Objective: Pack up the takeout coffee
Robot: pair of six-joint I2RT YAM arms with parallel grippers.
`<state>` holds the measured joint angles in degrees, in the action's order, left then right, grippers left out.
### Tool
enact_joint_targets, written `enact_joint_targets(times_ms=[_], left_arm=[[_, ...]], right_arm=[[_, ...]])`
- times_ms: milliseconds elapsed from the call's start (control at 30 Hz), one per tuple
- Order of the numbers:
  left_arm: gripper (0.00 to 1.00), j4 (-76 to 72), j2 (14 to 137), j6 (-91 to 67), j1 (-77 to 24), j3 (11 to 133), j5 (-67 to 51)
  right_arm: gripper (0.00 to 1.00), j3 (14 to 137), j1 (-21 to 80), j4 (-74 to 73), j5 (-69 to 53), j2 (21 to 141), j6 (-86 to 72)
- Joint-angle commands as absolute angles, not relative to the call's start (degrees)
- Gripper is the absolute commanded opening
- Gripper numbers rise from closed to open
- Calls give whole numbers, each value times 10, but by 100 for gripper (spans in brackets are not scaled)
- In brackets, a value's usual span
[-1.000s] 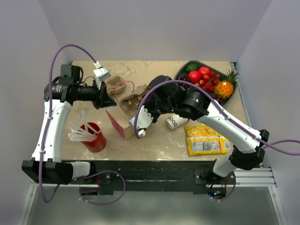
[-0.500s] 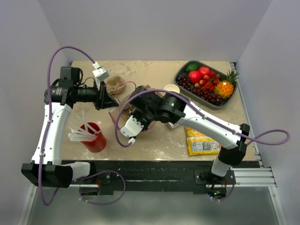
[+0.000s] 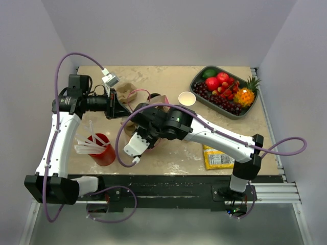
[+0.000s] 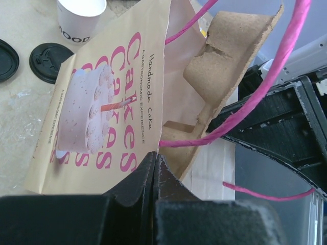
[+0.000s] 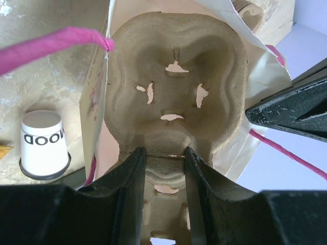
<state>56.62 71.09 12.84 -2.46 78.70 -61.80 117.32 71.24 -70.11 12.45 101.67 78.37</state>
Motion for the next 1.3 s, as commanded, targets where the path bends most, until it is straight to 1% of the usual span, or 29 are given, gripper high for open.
enact_joint_targets(times_ms=[0, 33, 200, 233, 333, 367, 467, 767, 867, 1033, 1167, 1267], left_arm=[[0, 542, 705, 126, -27, 788, -681], [0, 551, 705, 140, -28, 795, -699], [0, 574, 691, 178, -27, 804, -691], [0, 566, 685, 174, -28, 799, -682], [0, 491, 653, 114, -28, 758, -678], [0, 451, 646, 98, -28, 746, -685], [0, 408, 635, 59, -28, 719, -714], [0, 406, 627, 76, -28, 694, -744], [0, 415, 624, 84, -28, 686, -756], [0, 428, 622, 97, -28, 686, -774], [0, 469, 624, 139, -28, 698, -776], [0, 470, 621, 136, -28, 698, -778]], right_arm=[[0, 1192, 715, -697, 121, 1027, 754], [0, 1191, 715, -693, 129, 1033, 749], [0, 1199, 715, -693, 154, 1036, 742], [0, 1205, 716, -701, 175, 1039, 735], [0, 1230, 718, -736, 182, 1049, 722], [0, 1230, 716, -743, 177, 1047, 721], [0, 1221, 718, -743, 151, 1045, 708], [0, 1192, 695, -723, 6, 1050, 647], [0, 1155, 677, -685, -32, 1030, 645], [0, 1034, 654, -580, -74, 976, 632], [0, 954, 614, -489, -123, 939, 601], [0, 895, 607, -436, -127, 913, 591]])
